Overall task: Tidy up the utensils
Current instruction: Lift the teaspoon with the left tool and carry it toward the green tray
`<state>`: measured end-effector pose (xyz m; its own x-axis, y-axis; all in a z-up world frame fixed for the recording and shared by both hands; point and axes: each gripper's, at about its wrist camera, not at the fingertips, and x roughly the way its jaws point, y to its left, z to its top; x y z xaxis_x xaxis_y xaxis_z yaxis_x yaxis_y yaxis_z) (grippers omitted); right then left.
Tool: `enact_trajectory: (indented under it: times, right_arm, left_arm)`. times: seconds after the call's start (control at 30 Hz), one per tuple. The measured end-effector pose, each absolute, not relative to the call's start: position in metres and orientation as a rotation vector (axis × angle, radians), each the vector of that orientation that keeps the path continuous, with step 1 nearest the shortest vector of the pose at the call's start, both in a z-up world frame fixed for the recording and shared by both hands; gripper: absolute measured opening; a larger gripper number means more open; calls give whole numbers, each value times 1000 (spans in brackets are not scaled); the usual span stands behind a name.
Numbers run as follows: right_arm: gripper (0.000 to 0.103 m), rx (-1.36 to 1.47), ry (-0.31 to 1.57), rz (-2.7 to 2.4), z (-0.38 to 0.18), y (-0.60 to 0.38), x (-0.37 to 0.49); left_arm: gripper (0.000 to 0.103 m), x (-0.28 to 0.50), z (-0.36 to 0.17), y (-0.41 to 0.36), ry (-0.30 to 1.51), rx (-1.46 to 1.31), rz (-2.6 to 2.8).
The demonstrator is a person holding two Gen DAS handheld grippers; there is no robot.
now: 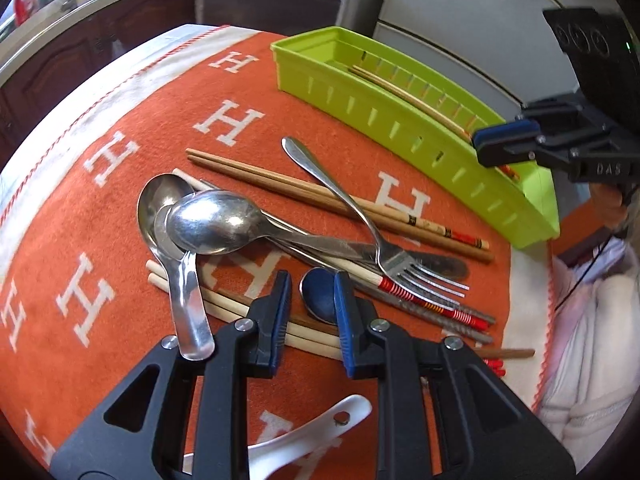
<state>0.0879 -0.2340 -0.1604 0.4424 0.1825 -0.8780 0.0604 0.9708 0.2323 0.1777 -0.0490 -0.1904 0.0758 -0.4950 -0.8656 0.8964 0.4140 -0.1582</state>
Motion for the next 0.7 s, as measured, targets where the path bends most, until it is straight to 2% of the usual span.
enact_trajectory:
  times: [0.13, 0.17, 0.2, 0.5, 0.7]
  right_arm:
    - [20, 244, 1116, 80, -162, -232, 89]
    - [20, 245, 1117, 80, -163, -233, 89]
    - [20, 247, 1117, 81, -164, -233, 89]
    - [20, 263, 1101, 92, -161, -234, 83]
    - [20, 296, 1056, 102, -147, -240, 68]
  left_arm:
    - [19, 170, -190, -50, 1024, 522, -1125]
    - [16, 169, -190, -50, 1025, 516, -1121]
    - [6, 168, -190, -50, 1027, 499, -1112]
    - [2, 164, -186, -25, 1122, 255, -924]
    - [2, 137, -145, -11, 1089, 154, -859]
